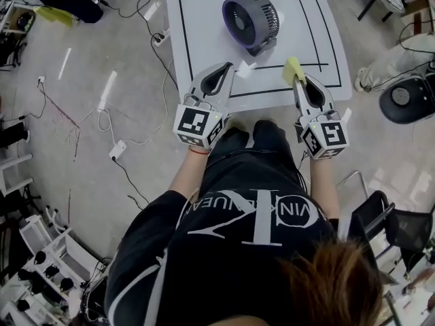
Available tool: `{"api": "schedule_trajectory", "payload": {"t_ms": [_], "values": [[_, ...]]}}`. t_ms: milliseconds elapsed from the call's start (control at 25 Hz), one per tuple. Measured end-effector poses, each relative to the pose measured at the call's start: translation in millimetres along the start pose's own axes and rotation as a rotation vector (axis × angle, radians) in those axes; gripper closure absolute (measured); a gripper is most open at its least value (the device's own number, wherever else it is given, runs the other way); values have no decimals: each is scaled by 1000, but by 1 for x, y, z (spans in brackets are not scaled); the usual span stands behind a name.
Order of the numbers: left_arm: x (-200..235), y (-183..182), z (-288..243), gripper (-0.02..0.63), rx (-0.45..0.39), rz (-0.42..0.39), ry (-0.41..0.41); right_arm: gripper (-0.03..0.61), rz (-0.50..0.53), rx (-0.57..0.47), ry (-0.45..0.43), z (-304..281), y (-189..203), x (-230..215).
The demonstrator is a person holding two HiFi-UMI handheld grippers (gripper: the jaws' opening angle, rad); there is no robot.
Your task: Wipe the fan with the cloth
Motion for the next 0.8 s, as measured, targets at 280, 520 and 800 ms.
{"api": "schedule_trajectory", "payload": {"t_ms": [280,520,800], "values": [[3,-11,-31,603,13,9,-95,540,18,14,-100,-36,-20,-45],[2,-3,-65,603,39,44,-263,540,2,40,-274,-80,-23,-97],[-23,-6,-75,603,62,13,-437,540,-40,40,-439,-111,-25,-145]]}}
Point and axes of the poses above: the fingertips, and each gripper's own axes: z backward along the fingers, x to its left, y out of its underside, the point moved 7 cm from there along z, backward along the fingers, and after that the axes turned 9 degrees about -y, right-handed, at the moved point
